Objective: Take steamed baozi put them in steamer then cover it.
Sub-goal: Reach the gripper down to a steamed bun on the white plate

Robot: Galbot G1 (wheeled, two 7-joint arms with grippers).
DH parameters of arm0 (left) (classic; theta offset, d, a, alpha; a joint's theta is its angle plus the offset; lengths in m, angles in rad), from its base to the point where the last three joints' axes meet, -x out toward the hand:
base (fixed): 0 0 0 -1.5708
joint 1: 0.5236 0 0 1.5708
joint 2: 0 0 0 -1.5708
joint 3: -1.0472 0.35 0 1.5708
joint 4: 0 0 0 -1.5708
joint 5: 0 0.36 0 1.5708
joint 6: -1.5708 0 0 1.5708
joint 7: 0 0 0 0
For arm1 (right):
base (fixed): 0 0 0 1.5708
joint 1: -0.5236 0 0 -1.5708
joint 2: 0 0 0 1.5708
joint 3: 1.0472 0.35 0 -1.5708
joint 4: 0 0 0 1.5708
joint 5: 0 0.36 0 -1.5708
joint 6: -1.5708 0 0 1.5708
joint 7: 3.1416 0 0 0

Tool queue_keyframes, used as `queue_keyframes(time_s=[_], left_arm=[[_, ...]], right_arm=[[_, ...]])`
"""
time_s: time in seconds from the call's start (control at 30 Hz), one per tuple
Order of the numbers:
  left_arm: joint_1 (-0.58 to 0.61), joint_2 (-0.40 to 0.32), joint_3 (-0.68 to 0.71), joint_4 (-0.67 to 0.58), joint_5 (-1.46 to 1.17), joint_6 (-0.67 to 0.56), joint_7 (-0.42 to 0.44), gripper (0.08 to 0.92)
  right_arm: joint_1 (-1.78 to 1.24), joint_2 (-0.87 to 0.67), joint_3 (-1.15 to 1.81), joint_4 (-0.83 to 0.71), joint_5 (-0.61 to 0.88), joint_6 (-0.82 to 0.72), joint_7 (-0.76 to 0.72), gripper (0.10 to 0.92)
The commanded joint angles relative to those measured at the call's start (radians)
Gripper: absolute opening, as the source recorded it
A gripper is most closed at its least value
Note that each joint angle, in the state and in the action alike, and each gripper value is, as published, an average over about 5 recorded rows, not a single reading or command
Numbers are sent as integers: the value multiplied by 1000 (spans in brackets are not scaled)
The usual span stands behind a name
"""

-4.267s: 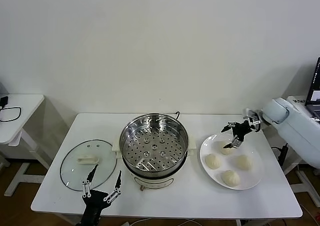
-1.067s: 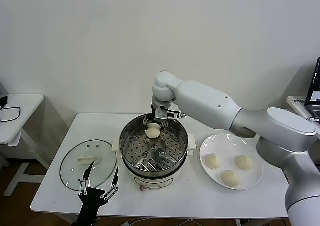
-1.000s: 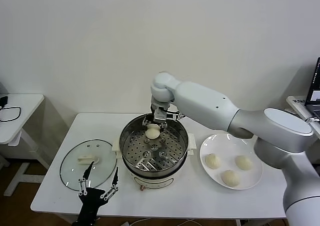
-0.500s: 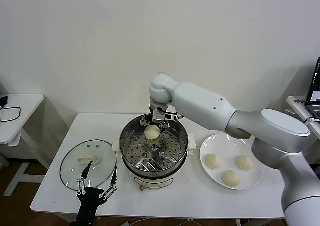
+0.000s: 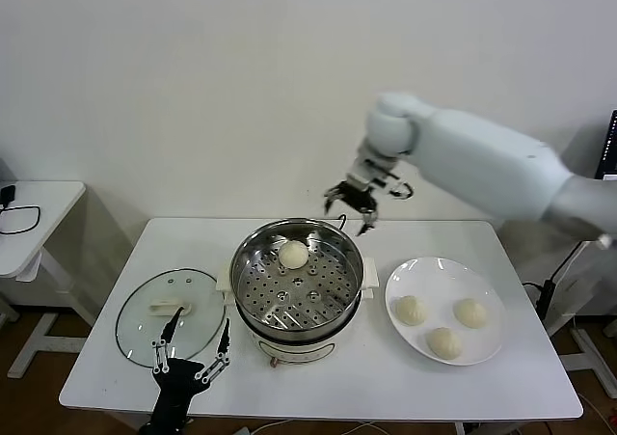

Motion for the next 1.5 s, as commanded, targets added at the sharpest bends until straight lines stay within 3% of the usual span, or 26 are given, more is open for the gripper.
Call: queue_keyframes(time_s=[0.03,0.53,1.5], left_arm=[[0,0,2,0,1,1,0,823],[5,1,-7,9,1,-2,-6,823],[0,-3,-17,19,1,-5,-13,823]], right_arm=[[8,-202,-144,23,200,-213,46,823],[-267,-198,-80,4,94,-235,139,823],[-371,-144,-12,-44,22,-208,231,812]])
